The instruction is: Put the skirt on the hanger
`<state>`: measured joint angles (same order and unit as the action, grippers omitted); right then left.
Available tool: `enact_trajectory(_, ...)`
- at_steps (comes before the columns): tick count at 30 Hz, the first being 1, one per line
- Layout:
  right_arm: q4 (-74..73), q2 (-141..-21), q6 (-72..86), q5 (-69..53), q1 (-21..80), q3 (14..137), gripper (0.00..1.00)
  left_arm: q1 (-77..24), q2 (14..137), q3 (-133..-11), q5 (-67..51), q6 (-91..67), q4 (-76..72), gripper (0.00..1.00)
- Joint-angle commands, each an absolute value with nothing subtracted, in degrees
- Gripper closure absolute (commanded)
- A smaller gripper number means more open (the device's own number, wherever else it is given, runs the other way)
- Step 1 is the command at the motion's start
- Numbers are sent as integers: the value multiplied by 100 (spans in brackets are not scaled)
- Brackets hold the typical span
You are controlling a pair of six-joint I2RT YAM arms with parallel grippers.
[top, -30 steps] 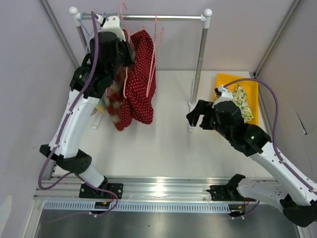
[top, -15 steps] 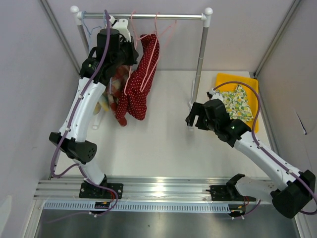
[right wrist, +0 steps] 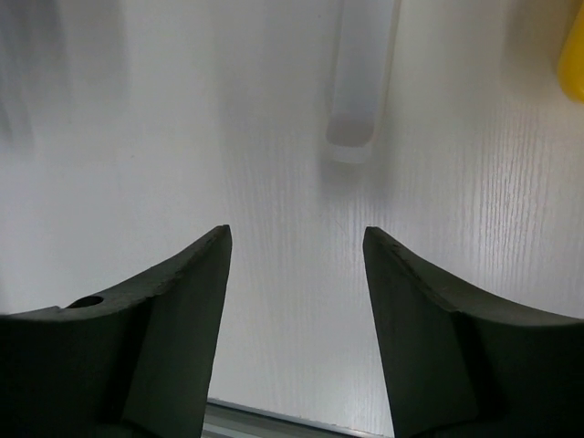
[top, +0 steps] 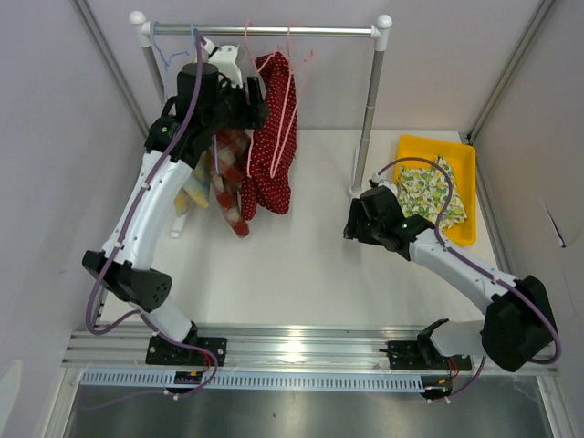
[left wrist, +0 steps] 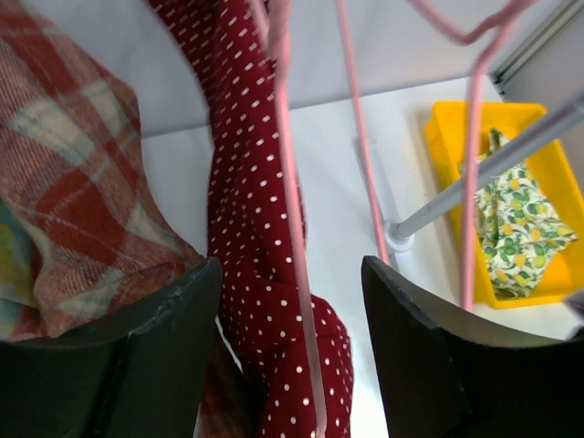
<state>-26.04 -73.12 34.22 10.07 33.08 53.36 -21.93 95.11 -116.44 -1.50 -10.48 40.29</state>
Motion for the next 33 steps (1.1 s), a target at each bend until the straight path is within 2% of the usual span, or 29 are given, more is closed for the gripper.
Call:
enact_trajectory(1,-2277,-7619,3375,1142,3252,5247,36,-2162,8860,-11742,-465,-1055,3586,30)
enact_trajectory(2,-2259,-7751,3366,1151,3226,5238,39,-2162,8816,-11768,-492,-1020,3577,29)
enact_trajectory(6,-2101,-7945,3323,1002,2971,5159,41,-2162,8561,-11821,-633,-958,3542,23)
enact_trajectory(17,-2206,-8095,3059,510,1620,5702,44,-2162,7612,-11576,-624,-835,3411,20)
enact_trajectory(23,-2224,-8559,3006,202,634,6274,44,-2162,6672,-10620,-580,-1204,3059,20)
enact_trajectory(27,-2066,-9148,2988,88,194,6845,44,-2171,6066,-9837,-1070,-1494,2883,20)
enact_trajectory(31,-1960,-9746,2892,88,141,7398,36,-2180,5425,-8705,-1431,-1801,2742,21)
enact_trajectory(33,-1951,-10098,2813,62,132,7628,34,-2180,5265,-8509,-1660,-1889,2733,21)
